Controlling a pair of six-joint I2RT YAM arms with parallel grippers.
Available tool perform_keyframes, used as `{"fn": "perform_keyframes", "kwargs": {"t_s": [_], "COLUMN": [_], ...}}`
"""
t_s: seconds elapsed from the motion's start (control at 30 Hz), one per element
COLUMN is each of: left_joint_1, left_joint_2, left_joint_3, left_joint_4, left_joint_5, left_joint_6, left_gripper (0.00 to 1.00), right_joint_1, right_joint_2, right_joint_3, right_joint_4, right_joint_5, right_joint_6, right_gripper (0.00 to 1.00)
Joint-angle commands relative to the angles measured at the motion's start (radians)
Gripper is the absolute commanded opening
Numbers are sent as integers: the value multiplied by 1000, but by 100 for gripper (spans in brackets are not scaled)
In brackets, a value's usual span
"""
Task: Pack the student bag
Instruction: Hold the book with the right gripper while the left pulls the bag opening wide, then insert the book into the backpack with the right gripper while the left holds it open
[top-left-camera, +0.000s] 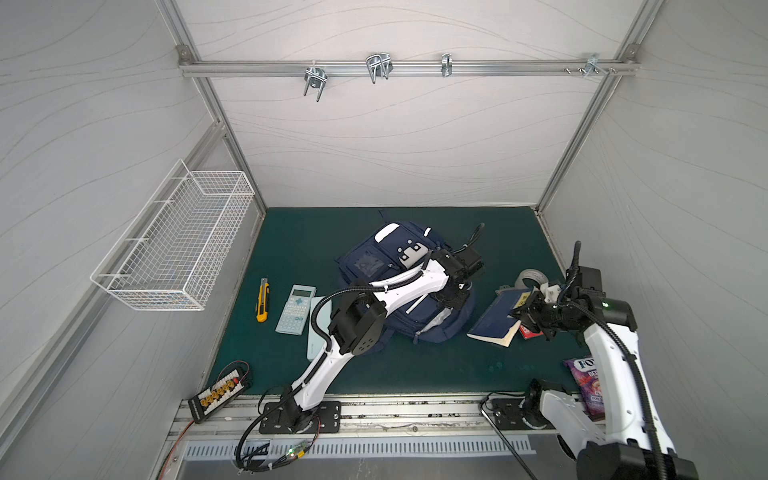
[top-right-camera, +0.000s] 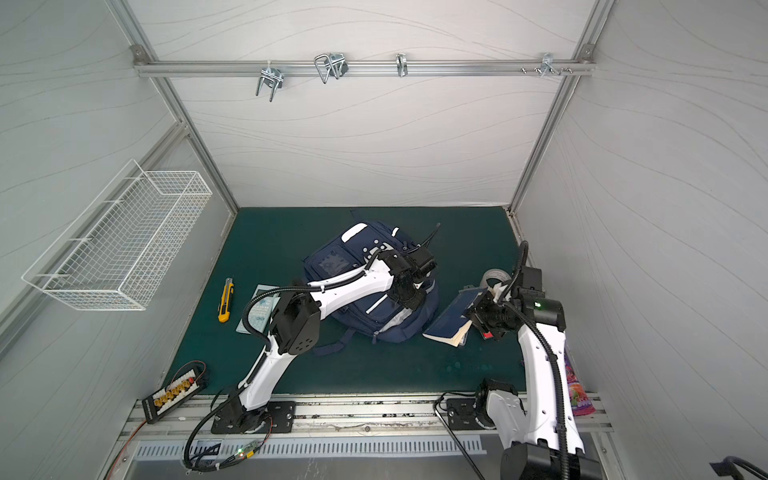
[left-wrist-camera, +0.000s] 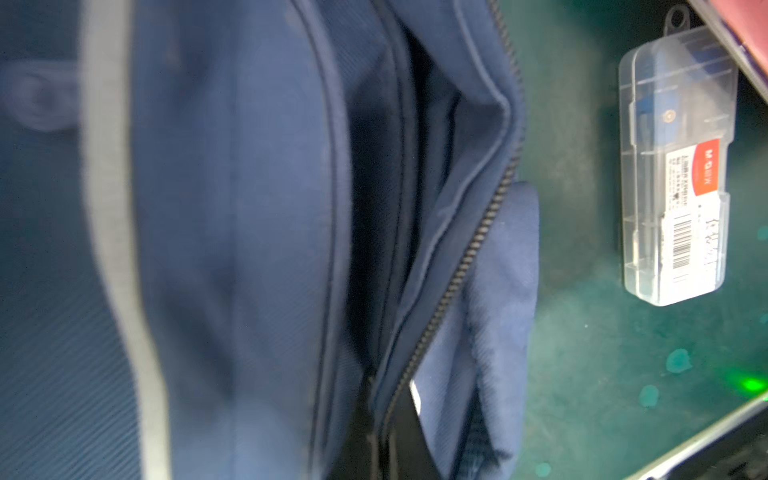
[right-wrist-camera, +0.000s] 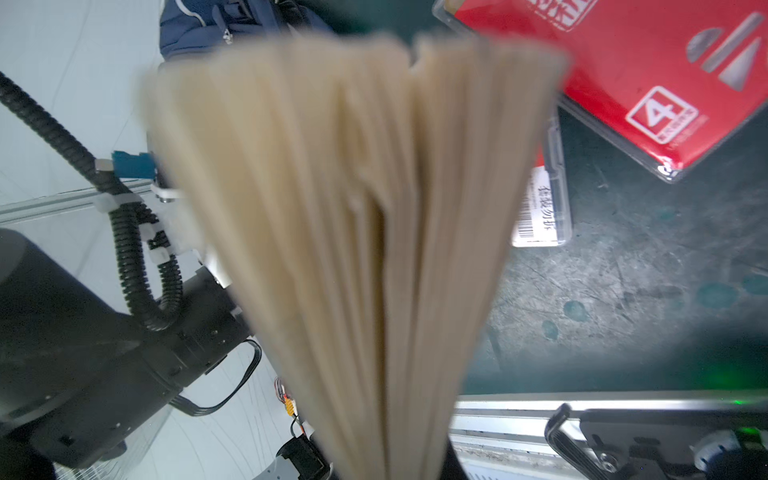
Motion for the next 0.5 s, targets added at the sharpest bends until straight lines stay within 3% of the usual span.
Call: {"fn": "perform_keyframes", "kwargs": {"t_s": [0.0,0.17,0.33,0.47], "left_joint_1": [5,27,29,41], "left_joint_2": [-195,-420,-565,-649], "left_joint_3": [-14,-158,-282,-370], "left_joint_4": [29,143,213,302], "left_joint_5": [-116,-64,-2,77], "left_joint_6": [54,79,80,77], "left_gripper": [0,0,0,0], "right_joint_1": [-2,91,291,386], "right_joint_2": [-9,-1,97,177], "right_joint_3": [-39,-91,-67,-139], "right_joint_4": [145,450,626,906], "right_joint_5": [-158,-309,-270,-256], "right_joint_6": [44,190,258,387], "right_gripper": [0,0,0,0]}}
